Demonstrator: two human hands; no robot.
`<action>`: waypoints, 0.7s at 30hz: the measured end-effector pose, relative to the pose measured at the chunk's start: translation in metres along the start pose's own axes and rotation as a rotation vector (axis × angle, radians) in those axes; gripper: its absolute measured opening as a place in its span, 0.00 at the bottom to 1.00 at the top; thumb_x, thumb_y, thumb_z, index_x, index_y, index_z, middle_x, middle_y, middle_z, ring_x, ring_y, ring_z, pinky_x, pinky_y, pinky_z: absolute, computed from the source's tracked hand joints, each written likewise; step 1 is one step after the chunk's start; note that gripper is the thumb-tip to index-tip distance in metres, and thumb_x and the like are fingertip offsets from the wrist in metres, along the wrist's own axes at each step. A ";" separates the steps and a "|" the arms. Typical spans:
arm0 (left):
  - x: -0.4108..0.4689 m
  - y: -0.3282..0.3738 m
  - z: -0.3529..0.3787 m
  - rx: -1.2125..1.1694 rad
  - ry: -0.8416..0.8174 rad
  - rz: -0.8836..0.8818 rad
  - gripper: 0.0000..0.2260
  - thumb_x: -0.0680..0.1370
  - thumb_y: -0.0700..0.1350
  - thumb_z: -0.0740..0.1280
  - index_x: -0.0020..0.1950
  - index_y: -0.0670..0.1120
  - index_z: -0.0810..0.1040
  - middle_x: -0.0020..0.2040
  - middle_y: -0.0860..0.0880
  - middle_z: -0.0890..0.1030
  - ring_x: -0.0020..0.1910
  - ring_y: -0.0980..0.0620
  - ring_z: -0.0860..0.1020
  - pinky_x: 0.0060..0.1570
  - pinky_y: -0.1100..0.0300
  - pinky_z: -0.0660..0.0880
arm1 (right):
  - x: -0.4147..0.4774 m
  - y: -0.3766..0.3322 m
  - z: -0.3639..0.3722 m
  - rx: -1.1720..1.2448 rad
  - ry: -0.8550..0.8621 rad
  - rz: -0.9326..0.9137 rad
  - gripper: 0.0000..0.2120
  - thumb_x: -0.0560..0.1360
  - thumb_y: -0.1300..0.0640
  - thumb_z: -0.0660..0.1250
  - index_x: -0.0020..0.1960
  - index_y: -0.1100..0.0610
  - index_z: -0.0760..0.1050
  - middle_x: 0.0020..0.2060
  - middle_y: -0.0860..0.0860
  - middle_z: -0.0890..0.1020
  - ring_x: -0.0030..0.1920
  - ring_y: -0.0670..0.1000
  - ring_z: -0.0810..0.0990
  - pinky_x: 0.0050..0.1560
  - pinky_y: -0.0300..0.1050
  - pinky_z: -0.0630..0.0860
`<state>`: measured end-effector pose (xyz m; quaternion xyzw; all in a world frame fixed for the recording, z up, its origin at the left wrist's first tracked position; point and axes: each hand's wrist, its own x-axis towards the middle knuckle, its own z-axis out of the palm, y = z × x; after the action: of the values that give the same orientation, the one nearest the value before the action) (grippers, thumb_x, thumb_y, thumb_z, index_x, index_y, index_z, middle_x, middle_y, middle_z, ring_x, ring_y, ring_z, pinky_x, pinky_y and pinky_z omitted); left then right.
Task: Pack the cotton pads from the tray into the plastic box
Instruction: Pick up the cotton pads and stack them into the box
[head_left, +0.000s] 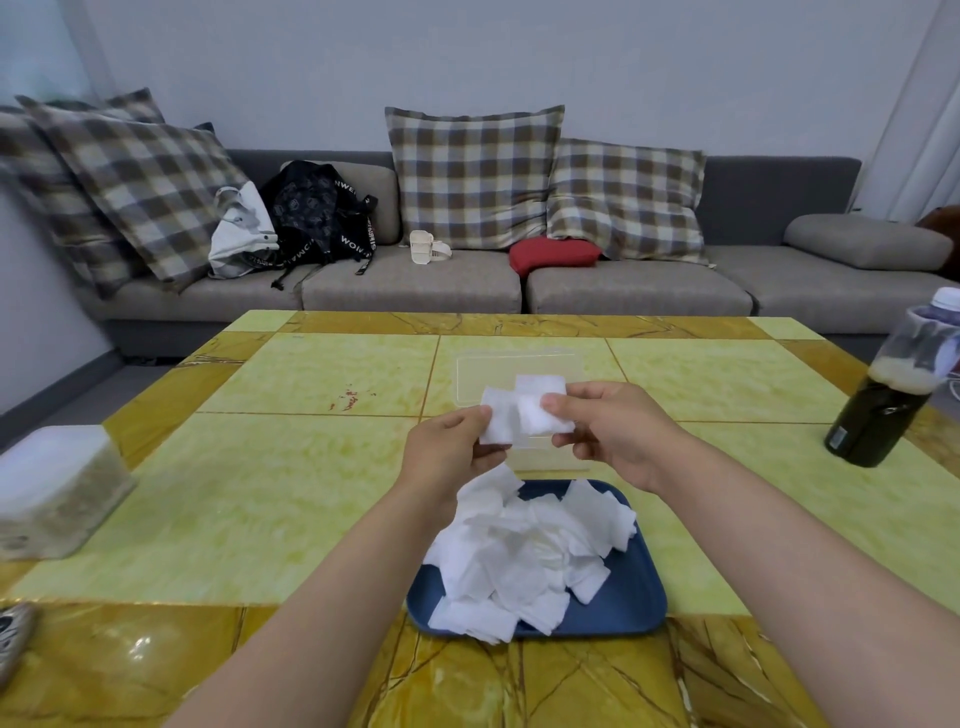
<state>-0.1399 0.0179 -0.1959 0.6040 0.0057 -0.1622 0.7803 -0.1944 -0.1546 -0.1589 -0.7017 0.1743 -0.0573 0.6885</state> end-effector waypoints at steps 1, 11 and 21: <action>-0.001 0.001 0.001 -0.027 -0.009 -0.008 0.06 0.81 0.41 0.68 0.53 0.40 0.83 0.50 0.41 0.85 0.44 0.47 0.86 0.44 0.59 0.83 | -0.001 -0.002 0.002 0.001 -0.006 0.003 0.11 0.74 0.59 0.76 0.55 0.61 0.82 0.41 0.55 0.87 0.31 0.50 0.81 0.28 0.40 0.71; -0.011 0.003 0.013 -0.177 -0.225 -0.079 0.12 0.82 0.41 0.64 0.61 0.37 0.80 0.54 0.39 0.86 0.53 0.45 0.85 0.53 0.56 0.82 | -0.005 -0.004 0.011 -0.138 0.097 -0.037 0.12 0.71 0.56 0.79 0.51 0.60 0.83 0.41 0.55 0.86 0.27 0.47 0.79 0.24 0.39 0.63; -0.003 -0.003 0.009 -0.005 -0.086 -0.074 0.09 0.79 0.40 0.69 0.56 0.36 0.81 0.52 0.39 0.86 0.47 0.47 0.86 0.49 0.57 0.84 | -0.003 0.003 0.007 -0.455 0.094 -0.140 0.14 0.72 0.48 0.77 0.51 0.54 0.80 0.43 0.50 0.85 0.28 0.46 0.79 0.27 0.37 0.69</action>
<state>-0.1451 0.0091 -0.1961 0.5938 -0.0053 -0.2168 0.7749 -0.1952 -0.1474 -0.1618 -0.8457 0.1655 -0.0967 0.4980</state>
